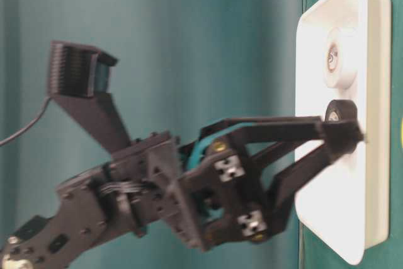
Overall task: Pick up the tape from a random location and place it into the white case.
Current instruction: 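Lower the left gripper into the yellow roll's hole and close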
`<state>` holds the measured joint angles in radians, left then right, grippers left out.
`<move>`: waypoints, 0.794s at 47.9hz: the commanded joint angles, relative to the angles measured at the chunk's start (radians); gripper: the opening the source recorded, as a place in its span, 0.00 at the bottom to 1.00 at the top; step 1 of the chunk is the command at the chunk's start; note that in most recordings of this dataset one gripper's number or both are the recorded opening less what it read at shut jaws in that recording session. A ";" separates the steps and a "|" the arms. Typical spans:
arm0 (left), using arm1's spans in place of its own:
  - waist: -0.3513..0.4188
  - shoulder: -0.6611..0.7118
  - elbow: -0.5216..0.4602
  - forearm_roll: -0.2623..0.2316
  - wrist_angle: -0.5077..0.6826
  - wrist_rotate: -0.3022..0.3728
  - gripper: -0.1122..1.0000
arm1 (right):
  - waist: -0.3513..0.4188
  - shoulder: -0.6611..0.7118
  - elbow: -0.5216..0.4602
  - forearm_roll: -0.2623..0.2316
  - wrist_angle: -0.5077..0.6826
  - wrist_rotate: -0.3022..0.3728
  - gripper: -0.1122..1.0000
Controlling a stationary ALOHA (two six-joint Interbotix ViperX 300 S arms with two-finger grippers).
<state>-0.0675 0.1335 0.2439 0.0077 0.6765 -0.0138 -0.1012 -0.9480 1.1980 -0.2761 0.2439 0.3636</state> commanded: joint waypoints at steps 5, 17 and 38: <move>0.003 0.020 0.018 0.002 -0.072 0.000 0.95 | -0.002 0.006 -0.028 -0.002 -0.003 0.002 0.84; 0.003 0.086 0.038 0.002 -0.133 0.000 0.95 | -0.002 0.009 -0.026 -0.002 -0.003 0.002 0.84; 0.009 0.169 0.069 0.002 -0.190 0.000 0.95 | -0.002 0.012 -0.026 -0.002 -0.003 0.002 0.84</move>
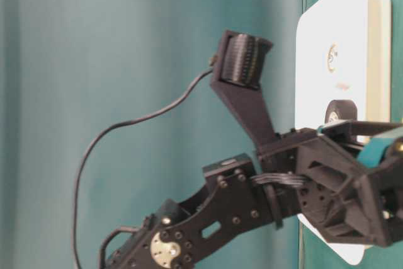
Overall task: Pick up the tape from a random location and place it into the white case.
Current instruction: 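Lower the left gripper into the yellow roll's hole and close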
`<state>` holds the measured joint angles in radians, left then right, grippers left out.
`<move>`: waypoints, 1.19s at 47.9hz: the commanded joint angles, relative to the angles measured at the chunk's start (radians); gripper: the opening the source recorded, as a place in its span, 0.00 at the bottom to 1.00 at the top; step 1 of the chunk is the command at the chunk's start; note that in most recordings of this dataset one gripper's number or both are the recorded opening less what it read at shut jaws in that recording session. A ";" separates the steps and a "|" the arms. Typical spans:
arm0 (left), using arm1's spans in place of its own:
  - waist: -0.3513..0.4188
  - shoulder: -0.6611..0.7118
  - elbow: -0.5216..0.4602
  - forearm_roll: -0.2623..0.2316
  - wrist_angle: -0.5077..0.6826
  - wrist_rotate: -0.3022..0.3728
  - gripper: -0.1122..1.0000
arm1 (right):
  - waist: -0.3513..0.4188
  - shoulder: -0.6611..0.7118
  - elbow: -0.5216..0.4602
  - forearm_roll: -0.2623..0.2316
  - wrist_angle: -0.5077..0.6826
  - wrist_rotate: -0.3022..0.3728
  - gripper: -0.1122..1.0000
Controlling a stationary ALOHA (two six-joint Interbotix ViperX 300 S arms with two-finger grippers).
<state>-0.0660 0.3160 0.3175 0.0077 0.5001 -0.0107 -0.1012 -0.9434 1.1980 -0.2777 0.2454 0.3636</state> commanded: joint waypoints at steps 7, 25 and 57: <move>0.012 -0.008 0.008 0.002 -0.023 -0.003 0.95 | -0.002 0.008 -0.026 -0.002 -0.005 0.002 0.84; 0.012 -0.008 0.006 0.002 -0.025 -0.003 0.94 | -0.002 0.008 -0.026 0.000 -0.005 0.002 0.84; 0.012 -0.009 0.003 0.000 -0.017 -0.002 0.30 | -0.002 0.012 -0.026 -0.002 -0.005 0.002 0.84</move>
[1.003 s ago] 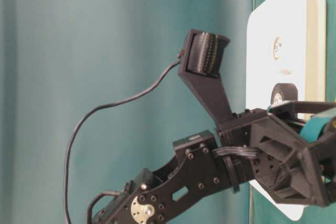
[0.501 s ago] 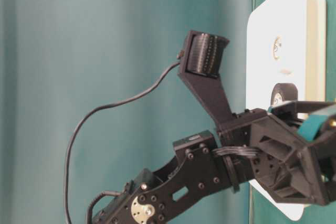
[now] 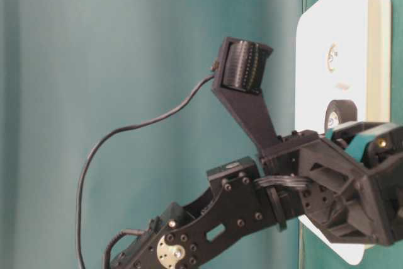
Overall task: Pick up the tape from a random location and place it into the white case.
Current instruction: 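Lower the left gripper into the yellow roll's hole and close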
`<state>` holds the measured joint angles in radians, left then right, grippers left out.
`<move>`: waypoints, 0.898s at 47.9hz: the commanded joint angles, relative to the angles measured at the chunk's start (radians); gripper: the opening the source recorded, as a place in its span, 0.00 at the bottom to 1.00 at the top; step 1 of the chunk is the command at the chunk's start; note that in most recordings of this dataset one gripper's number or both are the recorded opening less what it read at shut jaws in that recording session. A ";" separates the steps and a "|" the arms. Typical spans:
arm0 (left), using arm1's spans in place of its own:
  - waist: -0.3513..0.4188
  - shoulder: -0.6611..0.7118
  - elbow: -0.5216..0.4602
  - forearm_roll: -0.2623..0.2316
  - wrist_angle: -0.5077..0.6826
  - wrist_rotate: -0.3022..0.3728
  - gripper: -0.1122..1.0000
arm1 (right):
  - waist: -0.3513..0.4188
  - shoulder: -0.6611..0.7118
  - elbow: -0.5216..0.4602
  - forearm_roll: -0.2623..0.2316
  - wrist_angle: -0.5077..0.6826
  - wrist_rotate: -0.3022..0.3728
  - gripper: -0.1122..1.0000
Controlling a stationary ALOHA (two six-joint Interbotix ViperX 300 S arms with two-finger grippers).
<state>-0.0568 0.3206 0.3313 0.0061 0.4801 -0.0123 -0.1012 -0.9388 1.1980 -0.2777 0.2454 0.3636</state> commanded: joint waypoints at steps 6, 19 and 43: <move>0.002 -0.014 -0.011 0.002 0.003 -0.002 0.30 | -0.002 0.008 -0.026 -0.002 -0.005 0.002 0.84; -0.003 -0.023 -0.012 0.002 0.005 -0.002 0.30 | -0.002 0.009 -0.028 -0.002 -0.005 0.002 0.84; -0.018 -0.158 -0.026 0.000 0.061 -0.003 0.30 | -0.002 0.009 -0.029 -0.002 -0.006 0.002 0.84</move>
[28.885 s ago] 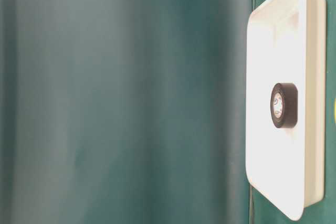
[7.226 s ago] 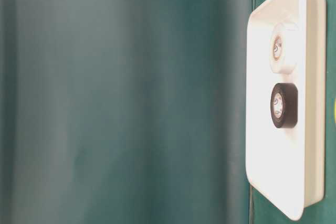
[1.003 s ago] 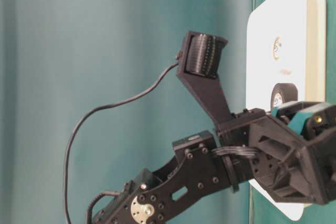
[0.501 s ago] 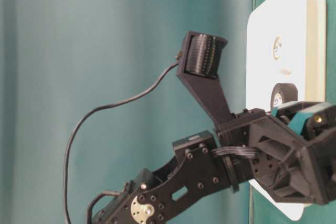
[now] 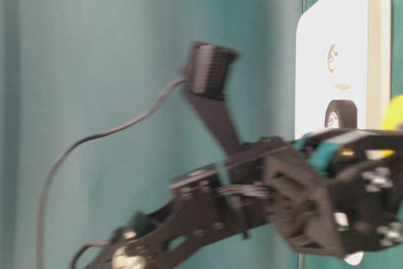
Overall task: Pick up the tape from a random location and place it into the white case.
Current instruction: 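Lower the left gripper into the yellow roll's hole and close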
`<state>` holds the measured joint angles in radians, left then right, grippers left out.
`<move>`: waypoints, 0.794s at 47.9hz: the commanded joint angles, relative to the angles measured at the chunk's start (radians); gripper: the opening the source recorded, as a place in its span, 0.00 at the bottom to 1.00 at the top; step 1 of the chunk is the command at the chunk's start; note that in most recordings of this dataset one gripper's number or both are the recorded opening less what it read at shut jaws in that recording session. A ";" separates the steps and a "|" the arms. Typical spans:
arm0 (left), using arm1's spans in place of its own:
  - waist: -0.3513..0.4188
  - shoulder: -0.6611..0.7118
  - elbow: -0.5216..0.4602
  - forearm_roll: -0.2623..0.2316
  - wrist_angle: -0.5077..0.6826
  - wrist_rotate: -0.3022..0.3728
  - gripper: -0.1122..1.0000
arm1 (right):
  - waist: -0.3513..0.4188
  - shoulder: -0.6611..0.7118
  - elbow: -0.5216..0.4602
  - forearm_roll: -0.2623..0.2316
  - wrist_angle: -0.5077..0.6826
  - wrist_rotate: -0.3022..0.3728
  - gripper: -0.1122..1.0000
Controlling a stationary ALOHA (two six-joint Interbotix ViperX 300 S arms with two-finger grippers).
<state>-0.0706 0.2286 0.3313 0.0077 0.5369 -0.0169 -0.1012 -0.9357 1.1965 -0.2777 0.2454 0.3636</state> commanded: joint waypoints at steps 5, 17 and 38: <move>-0.005 -0.100 -0.028 0.000 0.034 0.002 0.30 | -0.002 0.005 -0.028 -0.002 -0.005 0.002 0.84; -0.011 -0.176 -0.057 -0.002 0.110 0.003 0.30 | 0.000 0.005 -0.028 -0.002 -0.005 0.002 0.84; -0.017 -0.258 -0.140 0.002 0.262 0.005 0.30 | -0.002 0.006 -0.029 -0.002 -0.003 0.002 0.84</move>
<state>-0.0828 0.0230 0.2362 0.0077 0.7869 -0.0153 -0.1012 -0.9357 1.1965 -0.2777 0.2454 0.3636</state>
